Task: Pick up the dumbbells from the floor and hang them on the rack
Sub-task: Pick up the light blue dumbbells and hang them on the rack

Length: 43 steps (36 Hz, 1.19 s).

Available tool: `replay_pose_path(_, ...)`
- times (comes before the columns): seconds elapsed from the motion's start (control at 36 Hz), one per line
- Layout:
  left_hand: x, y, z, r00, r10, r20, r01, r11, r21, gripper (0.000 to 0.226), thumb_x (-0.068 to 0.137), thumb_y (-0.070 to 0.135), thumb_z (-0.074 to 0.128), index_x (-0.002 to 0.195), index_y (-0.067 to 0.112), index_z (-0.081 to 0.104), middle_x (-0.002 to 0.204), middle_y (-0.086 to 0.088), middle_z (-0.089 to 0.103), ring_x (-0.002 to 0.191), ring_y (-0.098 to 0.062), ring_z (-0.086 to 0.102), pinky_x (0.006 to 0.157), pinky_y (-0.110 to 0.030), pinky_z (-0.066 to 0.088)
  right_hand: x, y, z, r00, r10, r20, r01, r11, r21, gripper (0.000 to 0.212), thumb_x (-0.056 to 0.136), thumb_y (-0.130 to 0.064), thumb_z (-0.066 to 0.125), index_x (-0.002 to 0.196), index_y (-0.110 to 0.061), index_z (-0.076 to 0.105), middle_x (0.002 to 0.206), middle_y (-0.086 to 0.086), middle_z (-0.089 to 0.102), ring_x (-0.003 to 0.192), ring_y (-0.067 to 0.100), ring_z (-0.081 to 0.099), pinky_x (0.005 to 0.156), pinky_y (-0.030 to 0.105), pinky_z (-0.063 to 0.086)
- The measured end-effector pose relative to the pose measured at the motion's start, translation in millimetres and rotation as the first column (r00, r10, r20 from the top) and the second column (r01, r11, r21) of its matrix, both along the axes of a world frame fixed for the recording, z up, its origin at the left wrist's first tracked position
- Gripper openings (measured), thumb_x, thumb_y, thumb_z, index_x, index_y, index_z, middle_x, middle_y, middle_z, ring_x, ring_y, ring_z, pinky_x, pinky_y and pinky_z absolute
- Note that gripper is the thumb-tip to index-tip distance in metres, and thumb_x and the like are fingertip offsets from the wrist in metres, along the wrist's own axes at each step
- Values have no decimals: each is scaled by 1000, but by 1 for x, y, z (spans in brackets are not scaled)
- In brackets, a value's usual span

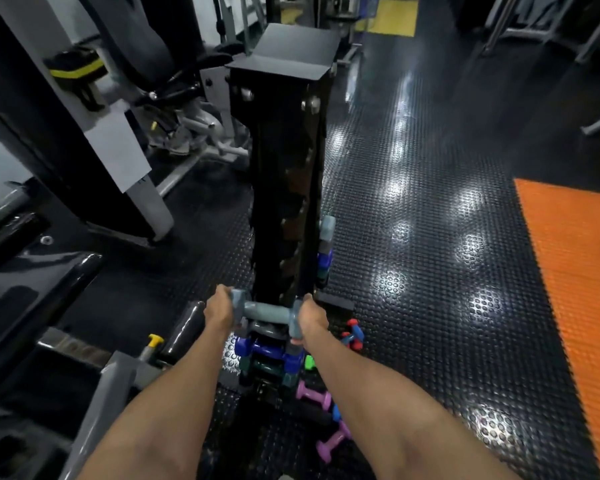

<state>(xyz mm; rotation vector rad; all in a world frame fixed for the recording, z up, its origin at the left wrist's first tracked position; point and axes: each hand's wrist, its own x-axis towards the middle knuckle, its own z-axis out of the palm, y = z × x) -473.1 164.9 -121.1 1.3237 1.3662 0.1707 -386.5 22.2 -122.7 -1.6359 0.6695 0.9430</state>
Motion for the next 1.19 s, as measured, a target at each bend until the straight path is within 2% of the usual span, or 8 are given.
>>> replay_pose_path(0.28, 7, 4, -34, 999, -14, -49, 14, 1000, -19, 45, 98, 35, 33, 110, 4, 63, 123, -24, 60, 110, -37, 58, 98, -45, 48, 7, 1, -31, 996, 81, 29, -78, 993, -94, 68, 100, -56, 39, 132, 2, 55, 133, 22, 58, 122, 41, 55, 103, 53, 47)
replay_pose_path(0.39, 15, 6, -31, 997, -41, -71, 40, 999, -8, 47, 98, 36, 34, 114, 3, 63, 119, -23, 61, 103, -36, 60, 90, -45, 52, 14, 6, -39, 995, 102, 16, -100, 987, -126, 72, 102, -57, 31, 133, 3, 53, 134, 22, 57, 123, 40, 56, 104, 51, 46)
replay_pose_path(0.5, 24, 18, -34, 987, -153, -40, 152, 988, -13, 29, 101, 26, 39, 111, 14, 64, 122, -19, 61, 104, -38, 63, 86, -55, 57, 15, 12, -47, 998, 63, 5, -62, 995, -79, 71, 100, -61, 32, 131, -3, 57, 129, 17, 62, 115, 37, 60, 80, 42, 55)
replay_pose_path(0.56, 28, 21, -39, 992, -126, 4, 126, 989, -73, 34, 101, 24, 42, 129, 17, 61, 131, -16, 59, 111, -38, 61, 91, -53, 56, 17, 15, -50, 999, 43, 28, -41, 997, -58, 65, 100, -59, 34, 129, -6, 59, 124, 14, 63, 113, 36, 61, 69, 36, 53)
replay_pose_path(0.64, 32, 17, -53, 993, -73, 97, 83, 990, -110, 47, 98, 12, 46, 145, 18, 48, 136, -16, 58, 122, -37, 57, 104, -51, 48, 16, 14, -58, 998, 8, 55, -9, 1000, 17, 53, 104, -44, 39, 135, -4, 55, 128, 17, 60, 121, 38, 58, 97, 44, 52)
replay_pose_path(0.78, 31, 22, -59, 986, -72, 150, 97, 982, -165, 54, 95, 5, 53, 147, 18, 44, 133, -17, 60, 120, -37, 59, 98, -49, 50, 8, 16, -61, 990, 27, 135, -31, 999, 31, 46, 106, -32, 37, 142, -6, 47, 140, 18, 54, 121, 33, 56, 107, 47, 44)
replay_pose_path(1.03, 27, 4, -65, 979, -193, -60, 199, 973, 115, 49, 103, 21, 46, 152, 22, 37, 145, -14, 51, 130, -33, 51, 112, -44, 39, 5, -2, -47, 996, -84, 40, 79, 989, 127, 44, 104, -30, 47, 146, -19, 44, 136, 13, 56, 120, 36, 56, 96, 50, 54)
replay_pose_path(1.19, 6, -56, -76, 997, 30, -71, -7, 955, 296, 48, 104, 22, 42, 151, 11, 37, 149, -19, 45, 137, -35, 43, 111, -40, 32, -22, -2, -45, 999, -31, -9, 31, 999, -24, 54, 98, -25, 51, 146, -4, 41, 147, 18, 47, 131, 40, 49, 107, 49, 45)
